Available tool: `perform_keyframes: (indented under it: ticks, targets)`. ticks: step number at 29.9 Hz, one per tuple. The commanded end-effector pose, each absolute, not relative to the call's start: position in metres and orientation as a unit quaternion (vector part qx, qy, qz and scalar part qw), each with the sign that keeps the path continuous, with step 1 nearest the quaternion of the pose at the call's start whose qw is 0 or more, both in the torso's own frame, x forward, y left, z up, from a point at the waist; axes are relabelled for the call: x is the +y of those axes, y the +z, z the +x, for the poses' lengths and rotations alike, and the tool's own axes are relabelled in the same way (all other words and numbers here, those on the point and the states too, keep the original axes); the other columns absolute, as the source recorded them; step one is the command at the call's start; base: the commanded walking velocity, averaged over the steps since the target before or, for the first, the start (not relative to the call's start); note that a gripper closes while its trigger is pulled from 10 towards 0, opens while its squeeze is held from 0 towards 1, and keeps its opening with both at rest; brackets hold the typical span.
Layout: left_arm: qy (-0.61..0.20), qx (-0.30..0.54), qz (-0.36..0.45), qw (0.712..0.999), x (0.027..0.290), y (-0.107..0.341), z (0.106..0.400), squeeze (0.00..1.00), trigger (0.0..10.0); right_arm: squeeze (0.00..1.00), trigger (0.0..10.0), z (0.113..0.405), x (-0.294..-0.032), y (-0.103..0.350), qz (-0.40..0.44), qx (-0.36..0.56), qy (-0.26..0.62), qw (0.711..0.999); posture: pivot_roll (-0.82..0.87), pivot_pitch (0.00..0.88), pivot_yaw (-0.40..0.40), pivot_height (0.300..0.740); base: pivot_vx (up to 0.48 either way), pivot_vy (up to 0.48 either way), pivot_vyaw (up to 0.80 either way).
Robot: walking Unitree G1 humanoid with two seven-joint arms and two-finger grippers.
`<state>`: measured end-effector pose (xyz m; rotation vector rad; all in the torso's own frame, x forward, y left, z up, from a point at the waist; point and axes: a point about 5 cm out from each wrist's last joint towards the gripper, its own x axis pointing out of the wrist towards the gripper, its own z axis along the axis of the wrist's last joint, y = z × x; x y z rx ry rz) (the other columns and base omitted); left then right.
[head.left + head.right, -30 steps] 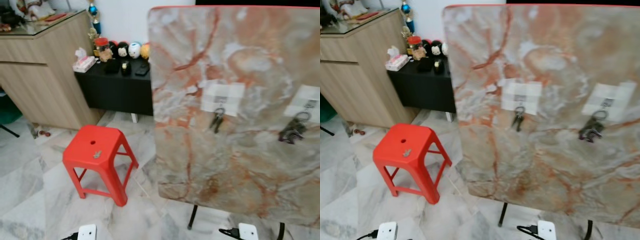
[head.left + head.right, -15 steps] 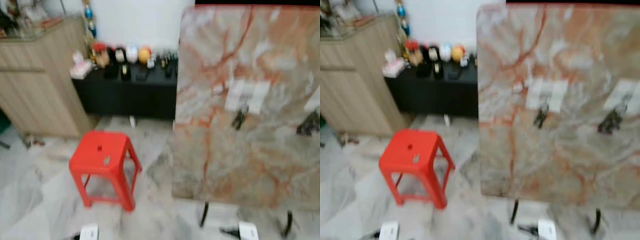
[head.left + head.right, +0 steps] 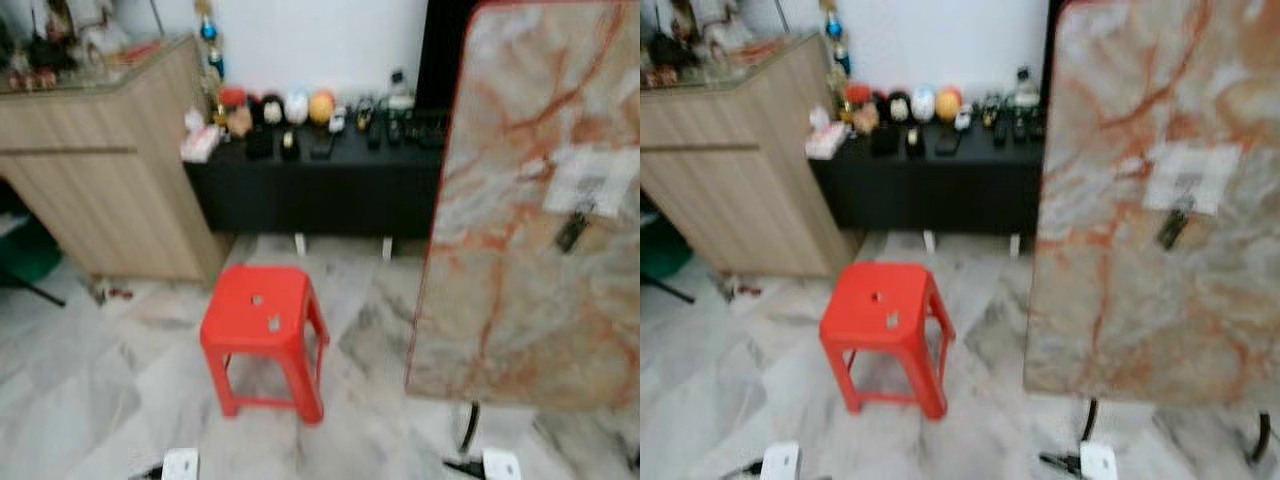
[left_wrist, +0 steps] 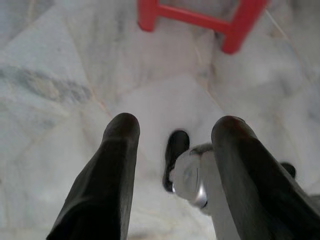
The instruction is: Hang keys on a hook
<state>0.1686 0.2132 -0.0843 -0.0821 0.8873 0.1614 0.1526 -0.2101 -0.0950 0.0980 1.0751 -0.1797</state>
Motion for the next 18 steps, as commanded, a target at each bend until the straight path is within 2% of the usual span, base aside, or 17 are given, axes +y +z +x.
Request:
perform_keyframes:
  ticks: [1, 18]
  targets:
    - [0.089, 0.445, -0.036, 0.89, 0.2204, -0.0878, 0.1579, 0.0, 10.0, 0.0, 10.0, 0.1557, -0.2021, -0.0951, 0.055, 0.51, -0.078, 0.855, 0.09, 0.0, 0.016, 0.74, 0.0, 0.352, 0.0]
    - [0.091, 0.444, -0.04, 0.89, 0.2198, -0.0878, 0.1583, 0.0, 10.0, 0.0, 10.0, 0.1581, -0.2048, -0.0937, 0.053, 0.504, -0.087, 0.858, 0.09, 0.0, 0.011, 0.74, 0.0, 0.341, 0.0]
